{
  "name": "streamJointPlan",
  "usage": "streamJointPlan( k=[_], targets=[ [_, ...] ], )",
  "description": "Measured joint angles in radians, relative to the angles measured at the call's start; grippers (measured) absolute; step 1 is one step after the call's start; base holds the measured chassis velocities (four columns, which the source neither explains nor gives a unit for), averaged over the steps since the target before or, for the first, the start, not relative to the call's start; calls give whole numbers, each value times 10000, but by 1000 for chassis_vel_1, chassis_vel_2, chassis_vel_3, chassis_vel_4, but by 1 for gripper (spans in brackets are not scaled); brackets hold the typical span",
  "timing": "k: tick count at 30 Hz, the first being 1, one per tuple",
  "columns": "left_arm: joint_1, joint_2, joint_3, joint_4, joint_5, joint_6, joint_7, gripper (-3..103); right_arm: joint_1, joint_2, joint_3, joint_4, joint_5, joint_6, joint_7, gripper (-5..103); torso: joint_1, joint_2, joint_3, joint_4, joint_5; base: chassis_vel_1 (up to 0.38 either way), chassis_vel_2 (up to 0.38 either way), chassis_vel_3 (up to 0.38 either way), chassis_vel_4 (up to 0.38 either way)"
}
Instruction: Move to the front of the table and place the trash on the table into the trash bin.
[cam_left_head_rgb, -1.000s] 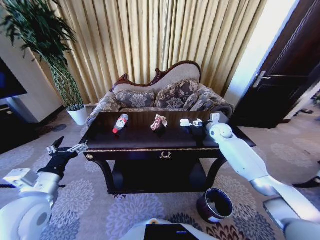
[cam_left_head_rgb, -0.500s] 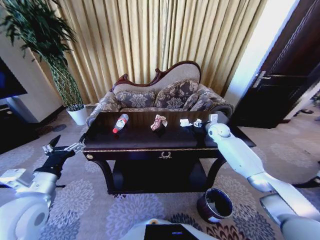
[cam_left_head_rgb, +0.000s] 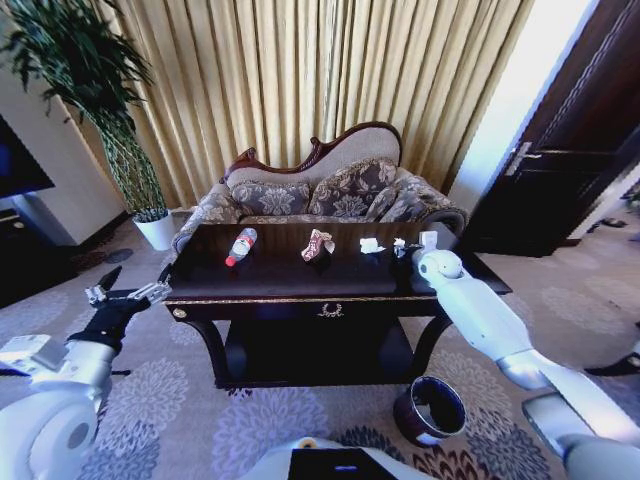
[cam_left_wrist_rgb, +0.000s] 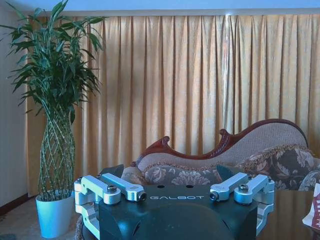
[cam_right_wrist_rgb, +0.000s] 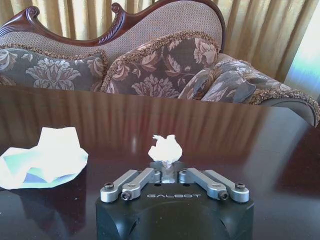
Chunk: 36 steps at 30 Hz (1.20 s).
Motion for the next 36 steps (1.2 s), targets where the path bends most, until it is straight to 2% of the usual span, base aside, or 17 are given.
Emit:
streamJointPlan(
  k=[1, 4, 13, 17, 19, 20, 22, 26, 27, 30, 32, 35, 36],
  targets=[
    [0, 0, 0, 0, 0, 0, 0, 100, 0, 0, 0, 0, 0, 0, 0, 16, 0, 0, 0, 0, 0, 0, 0, 0, 0],
    [-18, 36, 0, -1, -13, 6, 0, 100, -16, 29, 28, 7, -1, 11, -5, 3, 0, 0, 0, 0, 0, 0, 0, 0, 0],
    [-22, 77, 1, 0, -69, 25, -2, 100, -164, 46, 216, 124, 1, 144, -168, 0, 0, 0, 0, 0, 0, 0, 0, 0, 0],
    [-26, 88, 11, 0, -78, 31, -4, 100, -525, 0, 562, 735, -33, 645, -182, 0, 0, 0, 0, 3, -1, 0, 0, 0, 0],
    [-7, 124, 12, 0, -85, 37, -18, 100, -1360, -144, 1107, 1853, -298, 1324, -181, 0, 1, -1, 0, 0, 2, 0, 0, 0, 0],
    [-7, 124, 12, 0, -85, 37, -18, 100, -1360, -144, 1107, 1853, -298, 1324, -181, 0, 1, -1, 0, 0, 2, 0, 0, 0, 0],
    [5, 163, -12, 0, -110, 42, -28, 100, -2408, -207, 1773, 3043, -325, 1606, -176, 0, -1, 0, 0, -3, -1, 0, 0, 0, 0],
    [39, 211, -37, 0, -115, 46, -76, 100, -3996, -272, 2782, 4799, -325, 1762, -143, 0, -2, 0, -1, 0, -5, 0, 0, 0, 0],
    [39, 211, -37, 0, -115, 46, -76, 100, -3996, -272, 2782, 4799, -325, 1762, -143, 0, -2, 0, -1, 0, -5, 0, 0, 0, 0],
    [27, 244, -8, 0, -116, 53, -168, 100, -5447, -236, 3770, 6169, -341, 1857, -141, 0, -2, 0, -1, 0, 3, 0, 0, 0, 0],
    [14, 243, 13, 0, -116, 55, -190, 100, -5958, -198, 4124, 6597, -345, 1889, -140, 0, -2, 0, -1, -1, -6, 0, 0, 0, 0],
    [11, 236, 58, -1, -113, 56, -200, 100, -6738, -136, 4639, 7266, -361, 1940, -50, 0, -2, 1, -1, -2, 7, 0, 0, 0, 0],
    [14, 233, 112, 0, -98, 57, -199, 100, -7082, -113, 4926, 7634, -410, 2003, 78, 0, -2, 1, -1, -2, -2, 0, 0, 0, 0]
  ],
)
